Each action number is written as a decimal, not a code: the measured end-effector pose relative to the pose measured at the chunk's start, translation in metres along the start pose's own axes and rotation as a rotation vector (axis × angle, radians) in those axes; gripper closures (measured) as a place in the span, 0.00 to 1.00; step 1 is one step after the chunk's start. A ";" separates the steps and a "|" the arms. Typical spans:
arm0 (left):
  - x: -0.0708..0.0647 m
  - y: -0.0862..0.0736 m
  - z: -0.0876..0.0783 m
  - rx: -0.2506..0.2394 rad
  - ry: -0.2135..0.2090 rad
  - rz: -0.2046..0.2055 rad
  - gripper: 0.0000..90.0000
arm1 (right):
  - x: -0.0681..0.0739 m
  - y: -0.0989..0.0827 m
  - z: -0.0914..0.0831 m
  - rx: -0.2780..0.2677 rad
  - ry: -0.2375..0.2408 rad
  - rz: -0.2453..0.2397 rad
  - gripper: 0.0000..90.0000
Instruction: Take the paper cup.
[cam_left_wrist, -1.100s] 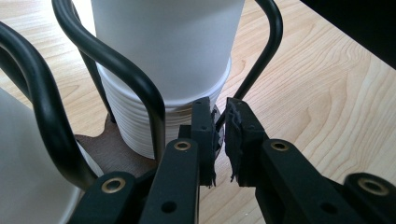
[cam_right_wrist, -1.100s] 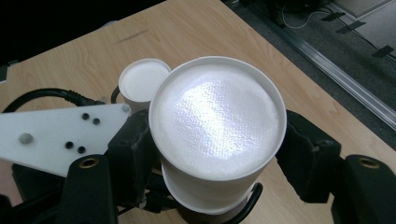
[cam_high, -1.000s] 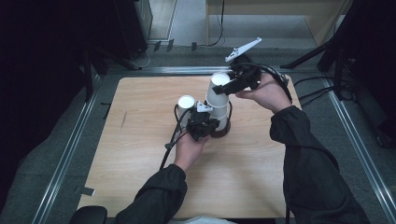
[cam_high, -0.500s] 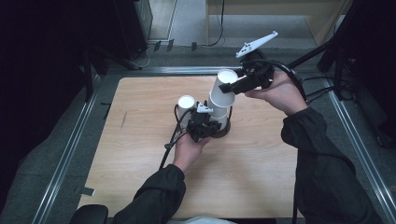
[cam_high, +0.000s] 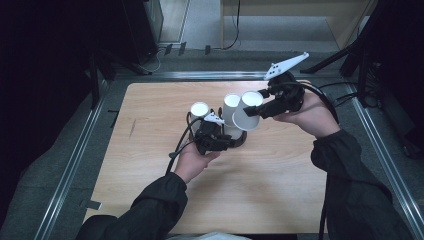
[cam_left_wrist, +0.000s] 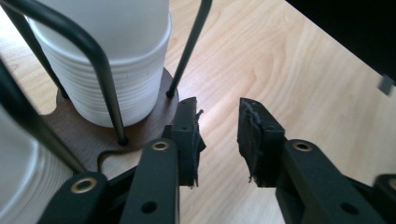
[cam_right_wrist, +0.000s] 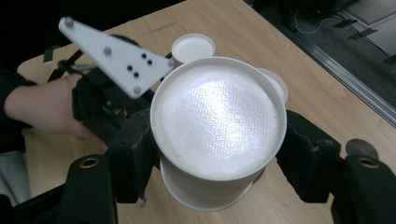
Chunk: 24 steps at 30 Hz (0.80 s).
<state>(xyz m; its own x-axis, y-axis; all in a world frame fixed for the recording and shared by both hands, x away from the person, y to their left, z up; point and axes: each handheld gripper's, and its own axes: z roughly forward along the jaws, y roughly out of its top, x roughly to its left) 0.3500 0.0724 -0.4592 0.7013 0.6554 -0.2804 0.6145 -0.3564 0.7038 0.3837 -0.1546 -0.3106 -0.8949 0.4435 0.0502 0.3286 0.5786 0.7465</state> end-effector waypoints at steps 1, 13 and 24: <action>0.001 -0.001 -0.003 0.003 -0.013 0.008 0.74 | 0.003 -0.005 0.000 0.001 0.002 0.002 0.37; 0.011 -0.016 -0.020 0.009 -0.170 0.094 0.47 | 0.023 -0.044 0.013 0.023 0.032 0.008 0.37; 0.012 -0.026 -0.026 0.029 -0.268 0.165 0.27 | 0.038 -0.072 0.034 0.018 0.075 0.001 0.37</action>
<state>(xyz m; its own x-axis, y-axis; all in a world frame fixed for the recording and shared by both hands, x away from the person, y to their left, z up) 0.3332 0.1071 -0.4634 0.8605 0.3895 -0.3284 0.4914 -0.4646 0.7367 0.3363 -0.1564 -0.3852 -0.9146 0.3917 0.1007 0.3339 0.5911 0.7343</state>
